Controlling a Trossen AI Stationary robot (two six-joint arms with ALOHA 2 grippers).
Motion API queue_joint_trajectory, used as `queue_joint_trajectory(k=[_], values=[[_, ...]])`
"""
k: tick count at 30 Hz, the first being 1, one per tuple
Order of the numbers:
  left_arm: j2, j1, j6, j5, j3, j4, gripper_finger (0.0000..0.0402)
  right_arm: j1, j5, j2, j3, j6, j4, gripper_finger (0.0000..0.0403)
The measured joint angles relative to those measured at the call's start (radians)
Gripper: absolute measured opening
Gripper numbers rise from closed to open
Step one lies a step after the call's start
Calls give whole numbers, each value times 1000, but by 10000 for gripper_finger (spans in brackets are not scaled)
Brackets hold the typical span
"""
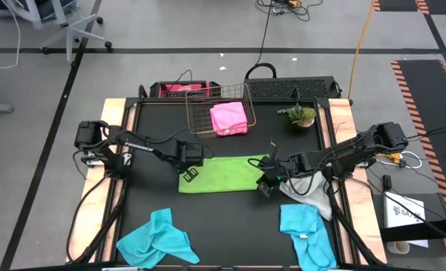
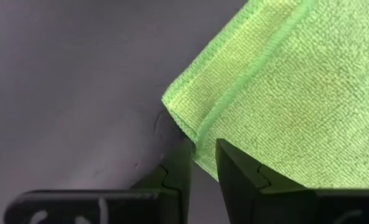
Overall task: Fold microfiber towels
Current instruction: Fold the green microfiber cloth in quarters
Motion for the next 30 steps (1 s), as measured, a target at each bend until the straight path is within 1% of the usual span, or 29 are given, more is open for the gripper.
queue_joint_trajectory(k=[6, 8, 10, 13, 14, 19, 30], values=[[0, 3, 11, -15, 0, 23, 76, 0, 1, 0, 0, 0, 0, 0], [0, 3, 10, -25, 0, 22, 72, 0, 17, 0, 0, 0, 0, 0], [0, 3, 12, -25, 0, 22, 56, 0, 19, 0, 0, 0, 0, 0], [0, 3, 20, -14, 0, 22, 15, 0, 20, 0, 0, 0, 0, 0], [0, 3, 23, -10, 0, 22, 8, 0, 19, 0, 0, 0, 0, 0], [0, 3, 27, -11, 0, 23, 3, 0, 19, 0, 0, 0, 0, 0], [-2, 7, 37, -99, 37, 25, 6, 0, 19, 0, 0, 0, 0, 0]])
